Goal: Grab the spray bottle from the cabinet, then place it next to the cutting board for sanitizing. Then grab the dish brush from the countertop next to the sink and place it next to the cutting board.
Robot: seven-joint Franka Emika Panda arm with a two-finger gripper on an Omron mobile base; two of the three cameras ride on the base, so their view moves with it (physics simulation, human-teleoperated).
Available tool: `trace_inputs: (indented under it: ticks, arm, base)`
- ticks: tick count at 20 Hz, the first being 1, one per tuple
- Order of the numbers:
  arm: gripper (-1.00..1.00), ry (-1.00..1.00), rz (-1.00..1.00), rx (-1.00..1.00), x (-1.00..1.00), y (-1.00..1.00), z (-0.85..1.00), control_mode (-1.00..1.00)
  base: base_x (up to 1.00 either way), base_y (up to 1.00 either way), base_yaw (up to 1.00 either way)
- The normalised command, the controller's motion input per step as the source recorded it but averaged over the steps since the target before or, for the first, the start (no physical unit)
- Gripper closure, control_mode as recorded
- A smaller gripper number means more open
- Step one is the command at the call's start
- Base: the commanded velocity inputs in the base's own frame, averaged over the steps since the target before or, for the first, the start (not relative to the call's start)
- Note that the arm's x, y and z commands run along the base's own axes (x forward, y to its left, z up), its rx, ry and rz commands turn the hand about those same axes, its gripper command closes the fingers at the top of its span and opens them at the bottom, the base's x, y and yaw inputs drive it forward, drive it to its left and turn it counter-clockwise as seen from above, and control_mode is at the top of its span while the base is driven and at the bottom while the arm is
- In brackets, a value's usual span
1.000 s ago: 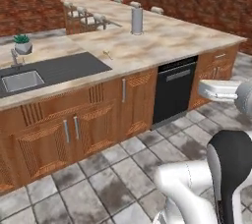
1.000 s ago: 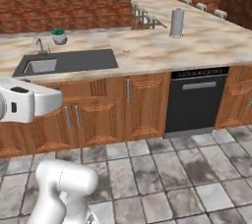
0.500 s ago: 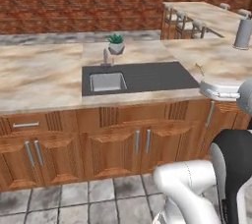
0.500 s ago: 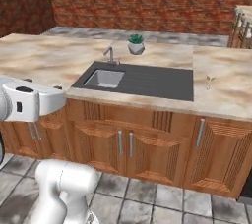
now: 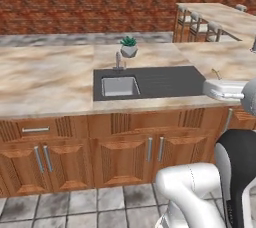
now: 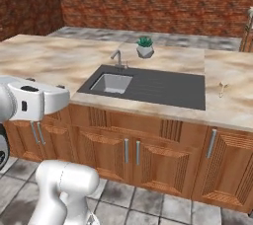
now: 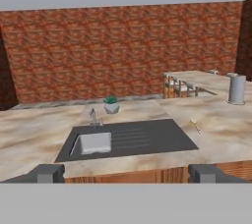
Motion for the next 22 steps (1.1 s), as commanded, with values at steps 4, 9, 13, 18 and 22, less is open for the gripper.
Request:
trace_inputs:
  ticks: [4,9,13,18,22]
  arm:
    - [-1.0,0.0,0.0,0.0,0.0,0.0,0.0,1.0]
    - [-1.0,0.0,0.0,0.0,0.0,0.0,0.0,1.0]
    - [-1.0,0.0,0.0,0.0,0.0,0.0,0.0,1.0]
    - [-1.0,0.0,0.0,0.0,0.0,0.0,0.0,1.0]
    - [-1.0,0.0,0.0,0.0,0.0,0.0,0.0,1.0]
  base:
    - [0.04,-0.4,-0.04]
    - [0.93,-0.97,0.01]
    - [0.58,-1.0,0.07]
    - [0.33,-0.91,0.02]
    - [0.27,-0.42,0.0]
